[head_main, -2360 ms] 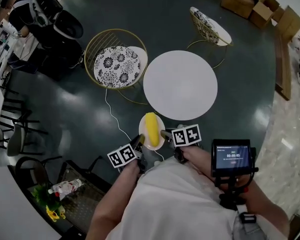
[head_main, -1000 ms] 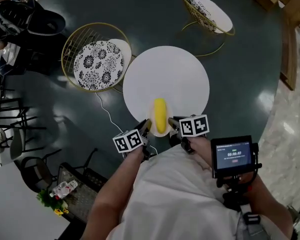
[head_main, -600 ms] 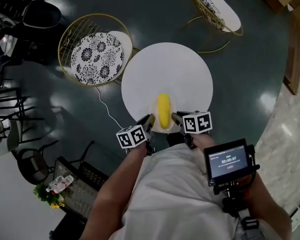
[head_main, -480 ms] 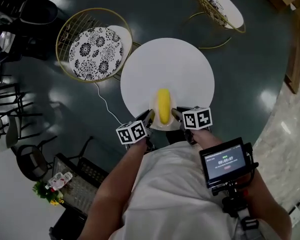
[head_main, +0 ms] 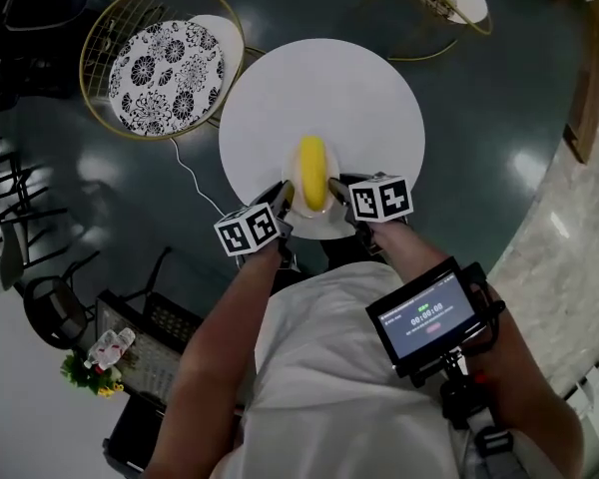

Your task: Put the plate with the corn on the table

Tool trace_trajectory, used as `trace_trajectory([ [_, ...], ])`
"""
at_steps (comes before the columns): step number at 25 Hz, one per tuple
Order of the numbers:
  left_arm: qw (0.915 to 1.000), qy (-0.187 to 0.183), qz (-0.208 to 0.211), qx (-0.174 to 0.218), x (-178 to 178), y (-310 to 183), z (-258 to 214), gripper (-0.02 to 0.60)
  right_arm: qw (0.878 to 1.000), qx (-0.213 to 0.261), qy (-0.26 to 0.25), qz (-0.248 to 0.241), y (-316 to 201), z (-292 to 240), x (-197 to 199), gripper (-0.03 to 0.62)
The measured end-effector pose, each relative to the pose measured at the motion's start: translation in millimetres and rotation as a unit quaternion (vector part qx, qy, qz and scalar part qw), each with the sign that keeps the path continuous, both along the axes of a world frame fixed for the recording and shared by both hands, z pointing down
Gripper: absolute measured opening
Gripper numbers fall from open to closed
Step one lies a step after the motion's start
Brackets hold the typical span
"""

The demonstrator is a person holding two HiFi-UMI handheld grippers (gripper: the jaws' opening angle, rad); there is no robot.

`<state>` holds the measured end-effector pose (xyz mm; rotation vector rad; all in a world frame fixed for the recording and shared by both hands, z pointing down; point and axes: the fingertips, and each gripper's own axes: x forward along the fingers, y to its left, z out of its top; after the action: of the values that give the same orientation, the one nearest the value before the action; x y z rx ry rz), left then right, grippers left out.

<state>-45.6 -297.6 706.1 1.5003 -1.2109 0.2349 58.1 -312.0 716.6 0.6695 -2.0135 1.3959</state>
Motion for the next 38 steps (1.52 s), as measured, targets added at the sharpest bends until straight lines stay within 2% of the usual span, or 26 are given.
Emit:
trace_trajectory([
  [7,0.9998,-0.015,-0.003,0.009,-6,-36,11,0.043,1.000,0.019,0.010,-0.003,-38,13,-7,0.061],
  [11,0.9996,-0.027,-0.003,0.012,-8,-54,15,0.043,1.000,0.018,0.014,0.016,-56,21,-9,0.062],
  [15,0.9992,-0.037,-0.001,0.014,-7,-67,20,0.043,0.999,0.025,0.020,0.029,-68,25,-8,0.061],
  [20,0.9989,-0.045,0.008,0.007,-3,-75,29,0.044,0.998,0.035,0.041,0.024,-75,30,-4,0.063],
  [25,0.9980,-0.060,0.022,-0.004,2,-79,36,0.044,0.997,0.043,0.065,0.015,-77,34,0,0.063],
  [31,0.9950,-0.089,0.043,-0.010,3,-79,43,0.044,0.997,0.047,0.068,0.010,-77,39,0,0.063],
  [36,0.9875,-0.130,0.088,-0.011,6,-76,47,0.060,0.996,0.059,0.066,-0.003,-79,38,0,0.064],
  [38,0.9868,-0.136,0.088,-0.009,3,-77,47,0.073,0.996,0.060,0.061,0.005,-79,38,1,0.064],
])
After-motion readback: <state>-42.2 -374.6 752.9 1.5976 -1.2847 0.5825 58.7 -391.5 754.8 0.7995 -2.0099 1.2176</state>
